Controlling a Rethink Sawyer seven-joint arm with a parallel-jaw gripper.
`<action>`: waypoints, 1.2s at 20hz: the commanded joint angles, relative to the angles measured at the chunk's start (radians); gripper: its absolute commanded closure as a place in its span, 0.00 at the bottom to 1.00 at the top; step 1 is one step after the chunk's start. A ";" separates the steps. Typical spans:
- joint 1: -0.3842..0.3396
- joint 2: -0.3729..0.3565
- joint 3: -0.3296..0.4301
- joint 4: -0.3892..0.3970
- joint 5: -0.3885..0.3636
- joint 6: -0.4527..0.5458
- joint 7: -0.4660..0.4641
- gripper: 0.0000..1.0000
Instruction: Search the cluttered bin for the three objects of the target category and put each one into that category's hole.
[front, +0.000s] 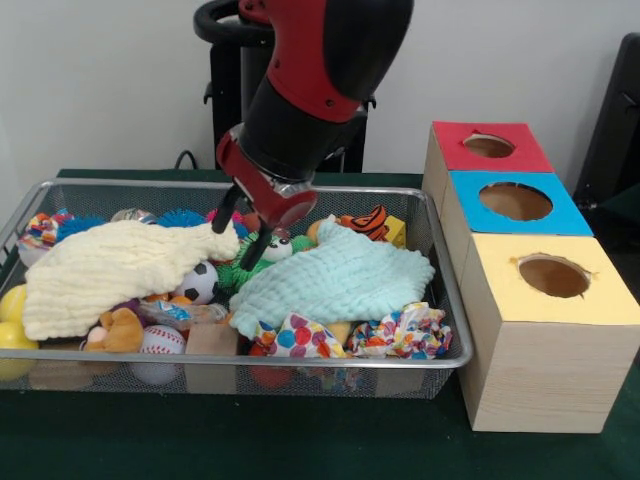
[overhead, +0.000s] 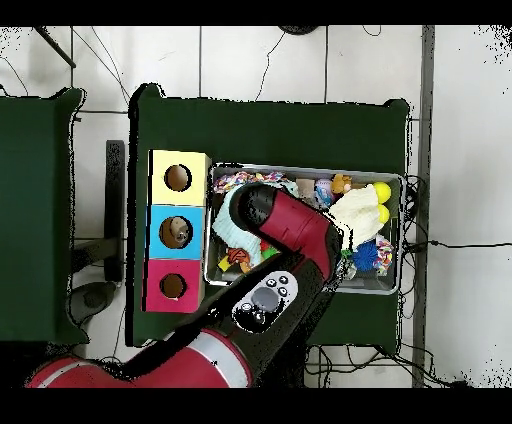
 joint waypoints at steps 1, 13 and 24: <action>-0.027 0.012 0.110 -0.077 -0.046 0.198 0.137 0.00; -0.022 0.039 0.074 -0.089 -0.040 0.139 0.193 0.00; -0.032 0.043 0.109 -0.047 0.026 0.112 0.282 0.00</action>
